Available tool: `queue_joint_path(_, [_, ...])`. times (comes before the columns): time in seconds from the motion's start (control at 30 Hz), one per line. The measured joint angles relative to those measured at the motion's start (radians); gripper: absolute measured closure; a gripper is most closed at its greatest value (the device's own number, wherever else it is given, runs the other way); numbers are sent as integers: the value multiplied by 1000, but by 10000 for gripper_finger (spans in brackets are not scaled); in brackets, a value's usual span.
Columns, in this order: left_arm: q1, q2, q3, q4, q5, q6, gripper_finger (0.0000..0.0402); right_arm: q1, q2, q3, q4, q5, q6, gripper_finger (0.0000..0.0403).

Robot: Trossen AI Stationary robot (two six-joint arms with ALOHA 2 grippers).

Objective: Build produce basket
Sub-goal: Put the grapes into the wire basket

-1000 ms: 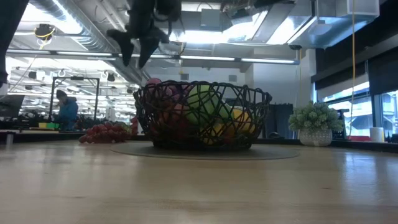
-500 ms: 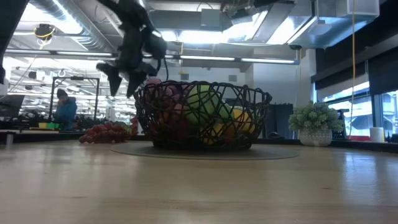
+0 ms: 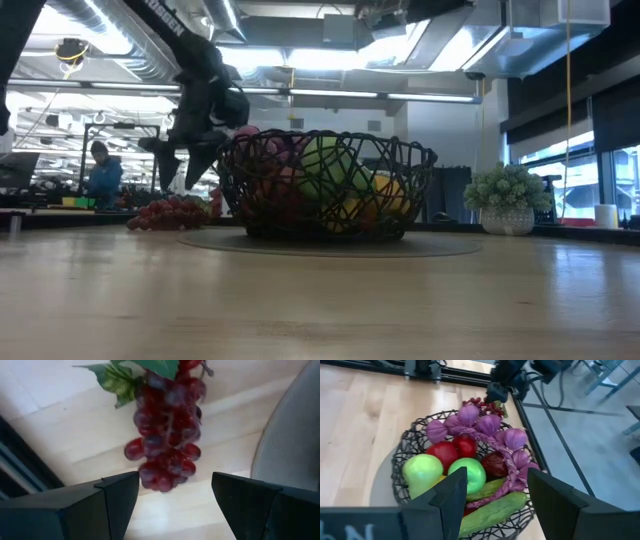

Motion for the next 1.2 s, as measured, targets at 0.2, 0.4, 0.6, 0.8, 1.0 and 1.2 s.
queue_joint_path(0.2, [2,0,-53,90,20,1,160,-27,0,0,0,0,0,196])
queue_joint_path(0.4, [1,0,-119,188,18,0,160,-29,0,0,0,0,0,196])
queue_joint_path(0.6, [1,0,-182,256,-49,7,160,-29,0,0,0,0,-3,196])
queue_joint_path(0.8, [1,0,-226,338,-63,15,160,-29,0,0,1,10,-1,196])
queue_joint_path(1.0, [-11,0,-260,369,-76,16,160,-29,0,0,1,15,-1,196])
queue_joint_path(1.2, [-10,0,-283,369,-101,14,160,-29,0,0,1,38,0,196])
